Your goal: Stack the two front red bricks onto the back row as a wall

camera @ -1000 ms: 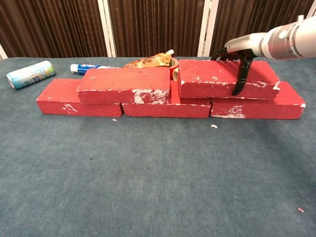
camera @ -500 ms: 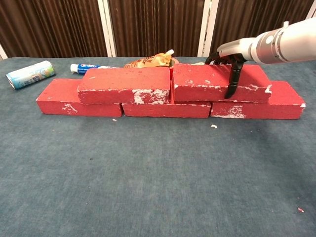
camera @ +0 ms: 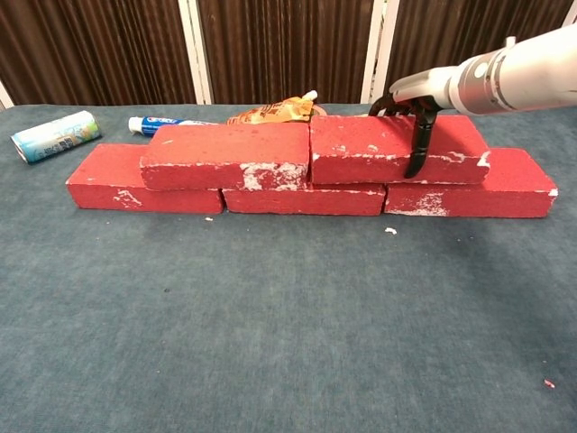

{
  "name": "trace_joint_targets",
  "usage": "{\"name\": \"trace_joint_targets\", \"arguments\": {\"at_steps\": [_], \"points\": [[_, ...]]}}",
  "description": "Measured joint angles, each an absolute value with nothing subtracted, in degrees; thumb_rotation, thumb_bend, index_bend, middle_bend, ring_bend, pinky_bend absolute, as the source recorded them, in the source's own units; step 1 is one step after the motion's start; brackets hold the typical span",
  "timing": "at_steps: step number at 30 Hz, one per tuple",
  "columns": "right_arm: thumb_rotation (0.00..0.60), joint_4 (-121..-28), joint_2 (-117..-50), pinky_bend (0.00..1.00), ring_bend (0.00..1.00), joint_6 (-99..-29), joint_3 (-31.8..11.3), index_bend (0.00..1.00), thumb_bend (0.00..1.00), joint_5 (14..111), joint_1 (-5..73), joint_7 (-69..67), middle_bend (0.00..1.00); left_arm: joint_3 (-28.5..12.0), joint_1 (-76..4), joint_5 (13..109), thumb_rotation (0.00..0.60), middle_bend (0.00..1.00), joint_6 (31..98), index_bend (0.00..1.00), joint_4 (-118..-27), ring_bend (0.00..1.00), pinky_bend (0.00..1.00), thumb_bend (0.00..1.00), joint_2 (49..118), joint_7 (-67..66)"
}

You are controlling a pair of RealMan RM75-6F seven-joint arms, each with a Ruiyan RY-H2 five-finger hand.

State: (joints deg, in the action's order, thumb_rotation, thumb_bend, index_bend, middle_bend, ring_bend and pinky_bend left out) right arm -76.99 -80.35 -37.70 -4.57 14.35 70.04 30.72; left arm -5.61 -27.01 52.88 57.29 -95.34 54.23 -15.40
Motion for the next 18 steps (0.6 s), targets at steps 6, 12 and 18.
{"name": "trace_joint_targets", "arguments": {"at_steps": [6, 12, 18], "points": [[0.6, -77.09, -80.76, 0.0, 0.27, -37.94, -4.26, 0.22, 0.18, 13.5, 71.06, 31.0, 0.33, -5.6, -26.84, 53.12, 0.6, 0.0, 57.13, 0.0, -94.94, 0.0, 0.02, 0.22, 54.21, -14.91], [0.6, -77.25, -80.79, 0.0, 0.26, -38.2, -3.68, 0.22, 0.18, 12.72, 71.63, 31.29, 0.33, -5.55, -26.67, 53.15, 0.6, 0.0, 56.96, 0.0, -94.57, 0.0, 0.02, 0.22, 54.21, -14.6], [0.6, -76.94, -81.08, 0.0, 0.26, -38.3, -3.17, 0.22, 0.18, 12.22, 71.9, 31.38, 0.33, -5.49, -26.6, 53.18, 0.6, 0.0, 56.71, 0.0, -94.12, 0.0, 0.02, 0.22, 54.56, -14.39]]}}
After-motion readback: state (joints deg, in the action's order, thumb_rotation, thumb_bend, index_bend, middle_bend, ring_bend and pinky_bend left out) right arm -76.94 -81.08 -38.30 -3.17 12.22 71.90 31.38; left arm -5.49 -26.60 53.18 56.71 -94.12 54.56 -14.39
